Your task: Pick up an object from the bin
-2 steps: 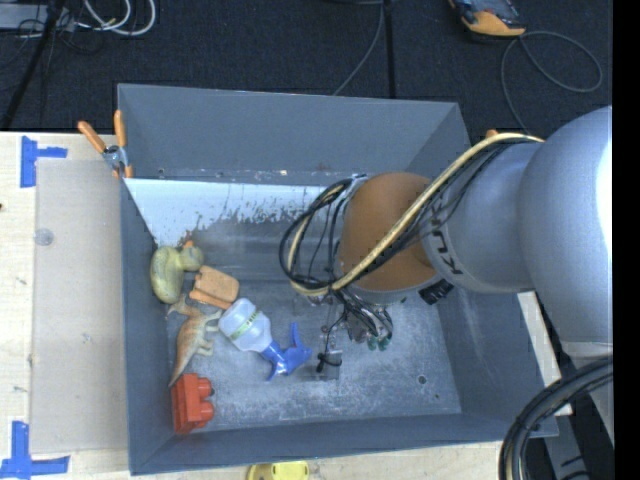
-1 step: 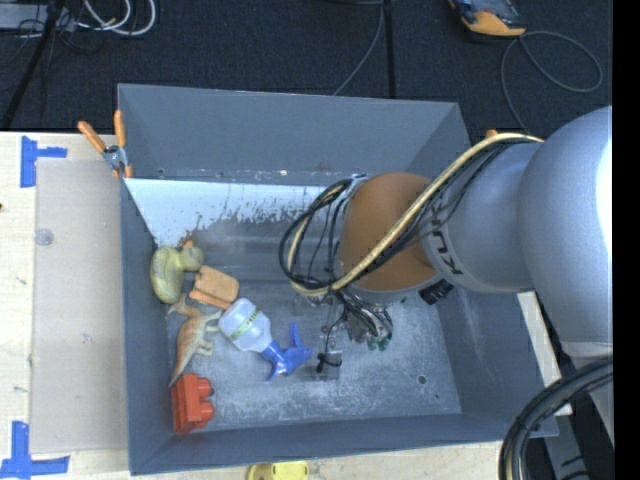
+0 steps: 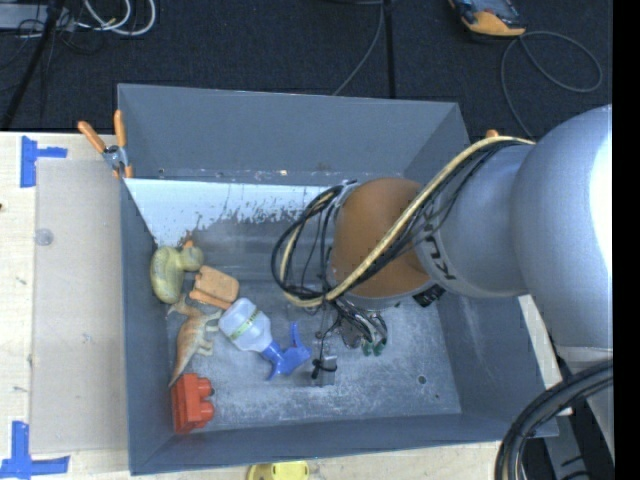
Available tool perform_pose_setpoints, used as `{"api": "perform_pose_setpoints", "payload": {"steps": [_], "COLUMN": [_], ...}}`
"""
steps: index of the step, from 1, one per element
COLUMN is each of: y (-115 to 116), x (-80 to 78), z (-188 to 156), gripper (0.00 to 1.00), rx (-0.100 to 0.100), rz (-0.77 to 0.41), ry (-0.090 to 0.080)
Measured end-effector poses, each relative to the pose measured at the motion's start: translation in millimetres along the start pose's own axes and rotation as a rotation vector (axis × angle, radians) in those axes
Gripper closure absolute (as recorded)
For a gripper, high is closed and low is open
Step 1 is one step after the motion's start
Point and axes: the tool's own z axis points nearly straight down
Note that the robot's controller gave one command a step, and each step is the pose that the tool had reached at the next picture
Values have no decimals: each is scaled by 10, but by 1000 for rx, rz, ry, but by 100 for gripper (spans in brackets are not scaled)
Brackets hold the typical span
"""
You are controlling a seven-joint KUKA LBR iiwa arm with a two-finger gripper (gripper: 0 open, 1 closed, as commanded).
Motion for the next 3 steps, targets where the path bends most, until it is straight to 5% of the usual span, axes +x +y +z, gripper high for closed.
{"api": "perform_pose_setpoints", "payload": {"steps": [1, 3], "y": [464, 485], "x": [91, 76], "z": [-122, -425], "gripper": [100, 100], "rx": [1, -1], "rz": [-430, -446], "ry": [2, 11]}}
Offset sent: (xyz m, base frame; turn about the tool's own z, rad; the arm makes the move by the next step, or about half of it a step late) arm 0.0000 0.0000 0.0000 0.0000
